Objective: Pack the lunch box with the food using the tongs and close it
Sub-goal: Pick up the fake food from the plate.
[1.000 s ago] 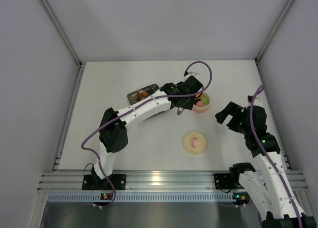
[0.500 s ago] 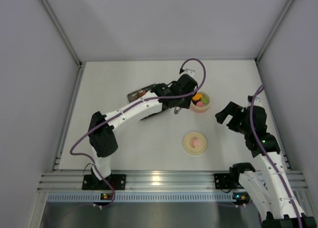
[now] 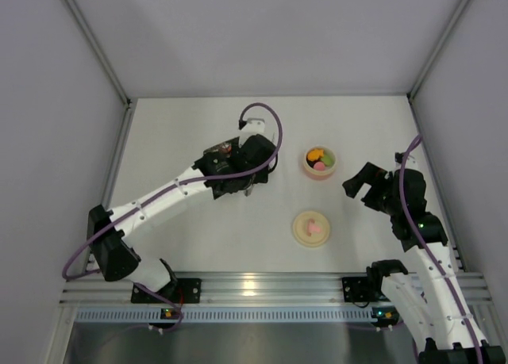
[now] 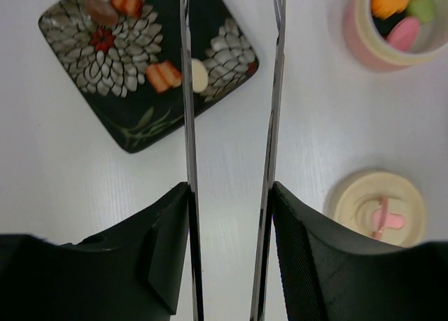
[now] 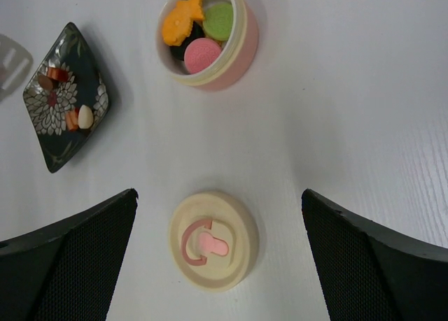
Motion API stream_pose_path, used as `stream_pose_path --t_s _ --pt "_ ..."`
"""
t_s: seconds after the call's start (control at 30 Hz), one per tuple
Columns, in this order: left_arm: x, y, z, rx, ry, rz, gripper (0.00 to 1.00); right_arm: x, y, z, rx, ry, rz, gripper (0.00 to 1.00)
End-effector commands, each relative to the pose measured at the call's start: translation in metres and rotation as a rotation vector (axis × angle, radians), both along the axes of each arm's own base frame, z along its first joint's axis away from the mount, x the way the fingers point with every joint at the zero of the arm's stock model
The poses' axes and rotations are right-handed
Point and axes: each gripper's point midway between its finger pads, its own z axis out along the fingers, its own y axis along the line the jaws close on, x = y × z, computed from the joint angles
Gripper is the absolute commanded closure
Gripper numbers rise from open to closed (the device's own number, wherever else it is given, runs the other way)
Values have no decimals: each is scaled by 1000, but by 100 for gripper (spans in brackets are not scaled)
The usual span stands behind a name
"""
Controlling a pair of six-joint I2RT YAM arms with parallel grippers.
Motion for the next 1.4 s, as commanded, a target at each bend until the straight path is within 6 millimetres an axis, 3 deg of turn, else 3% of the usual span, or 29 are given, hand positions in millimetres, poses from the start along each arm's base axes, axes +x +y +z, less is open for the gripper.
stream_pose_path --t_s 0.0,0.3,0.57,0.93,1.37 --pt "-13 20 -20 -7 33 63 47 8 -1 10 13 -54 -6 1" --pt "-37 44 -54 8 103 87 46 9 -1 10 13 -48 -5 1" --pt "-49 38 -82 -10 172 36 47 11 0 11 13 -51 -3 1" --pt "-37 28 -91 8 173 22 49 12 -1 11 10 -45 -3 1" --pt "-26 38 -89 -44 176 63 52 10 -2 7 5 -43 -6 0"
